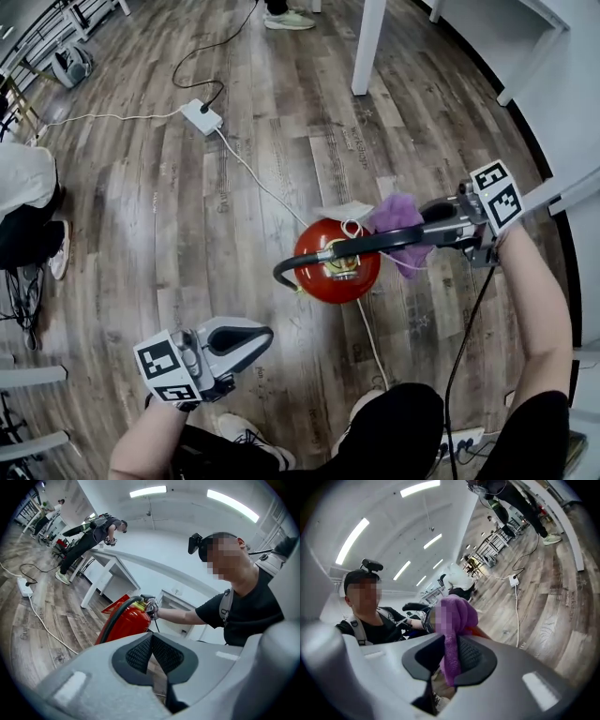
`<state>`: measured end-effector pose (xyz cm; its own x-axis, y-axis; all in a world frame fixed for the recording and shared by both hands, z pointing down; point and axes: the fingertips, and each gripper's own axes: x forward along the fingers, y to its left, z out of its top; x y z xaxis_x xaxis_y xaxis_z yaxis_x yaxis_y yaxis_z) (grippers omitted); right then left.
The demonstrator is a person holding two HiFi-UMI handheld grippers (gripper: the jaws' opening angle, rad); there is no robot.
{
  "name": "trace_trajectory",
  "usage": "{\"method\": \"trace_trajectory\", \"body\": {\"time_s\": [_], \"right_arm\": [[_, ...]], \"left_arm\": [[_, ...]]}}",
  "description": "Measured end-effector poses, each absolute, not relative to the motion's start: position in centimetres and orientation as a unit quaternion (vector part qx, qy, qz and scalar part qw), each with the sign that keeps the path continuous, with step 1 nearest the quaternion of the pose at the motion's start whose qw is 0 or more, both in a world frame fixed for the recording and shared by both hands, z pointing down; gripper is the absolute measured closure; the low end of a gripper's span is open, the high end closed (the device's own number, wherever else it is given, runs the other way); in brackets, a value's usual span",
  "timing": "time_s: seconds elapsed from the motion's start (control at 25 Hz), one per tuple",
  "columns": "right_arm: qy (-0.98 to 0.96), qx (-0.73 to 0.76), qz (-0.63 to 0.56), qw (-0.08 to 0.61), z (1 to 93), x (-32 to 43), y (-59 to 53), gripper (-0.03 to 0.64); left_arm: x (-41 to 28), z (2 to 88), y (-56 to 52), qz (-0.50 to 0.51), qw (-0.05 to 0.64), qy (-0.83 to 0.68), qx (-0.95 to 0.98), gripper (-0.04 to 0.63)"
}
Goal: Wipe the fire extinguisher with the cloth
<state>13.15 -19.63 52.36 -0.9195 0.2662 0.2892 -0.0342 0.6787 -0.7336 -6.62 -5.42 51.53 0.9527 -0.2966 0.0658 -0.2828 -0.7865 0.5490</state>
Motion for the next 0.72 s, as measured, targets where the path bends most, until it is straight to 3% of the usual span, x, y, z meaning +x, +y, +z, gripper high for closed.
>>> {"method": "trace_trajectory", "body": {"time_s": [0.36,0.56,0.72], "right_arm": [[-0.914,-0.09,0.299,0.258,41.4,11.5,-25.6,0.548],[-0.868,-0.167,0.311,0.35,46.7,5.4,-23.7,0.548],[-0.831,-0.18,0.361,0.382,52.7,4.1,-23.4,0.548]], "left_arm": [[-7.6,51.7,-5.2,0.002,0.281,-0.166,0.945,0.597],[-6.8,50.9,-5.3,0.001,0.274,-0.161,0.948,0.597],[-7.1,50.3,-4.7,-0.001,0.272,-0.164,0.948,0.597]]}}
